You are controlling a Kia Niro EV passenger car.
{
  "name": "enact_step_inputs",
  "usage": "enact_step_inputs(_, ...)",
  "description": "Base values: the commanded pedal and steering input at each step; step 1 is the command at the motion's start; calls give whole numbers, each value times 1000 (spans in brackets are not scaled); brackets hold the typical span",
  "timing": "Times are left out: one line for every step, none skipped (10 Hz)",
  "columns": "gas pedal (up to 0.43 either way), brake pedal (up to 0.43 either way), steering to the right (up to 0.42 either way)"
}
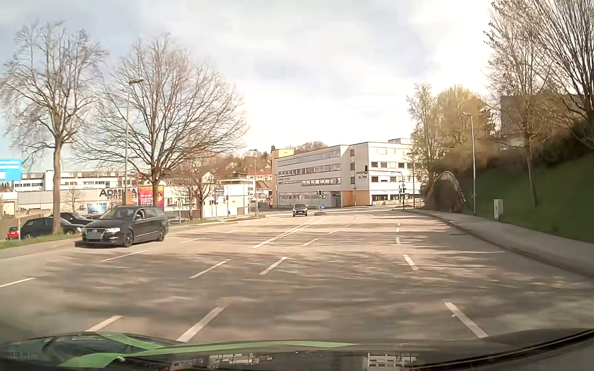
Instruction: Follow the waypoints while adhering to traffic rules and regulations
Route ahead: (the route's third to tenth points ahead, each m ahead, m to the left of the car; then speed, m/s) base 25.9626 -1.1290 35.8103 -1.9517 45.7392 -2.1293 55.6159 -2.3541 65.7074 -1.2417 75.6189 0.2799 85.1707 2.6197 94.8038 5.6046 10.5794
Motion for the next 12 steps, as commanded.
enact_step_inputs(79,0,54)
enact_step_inputs(67,0,52)
enact_step_inputs(67,0,48)
enact_step_inputs(67,0,45)
enact_step_inputs(67,0,40)
enact_step_inputs(67,0,33)
enact_step_inputs(67,0,30)
enact_step_inputs(67,0,30)
enact_step_inputs(67,0,30)
enact_step_inputs(67,0,25)
enact_step_inputs(59,0,18)
enact_step_inputs(47,0,16)
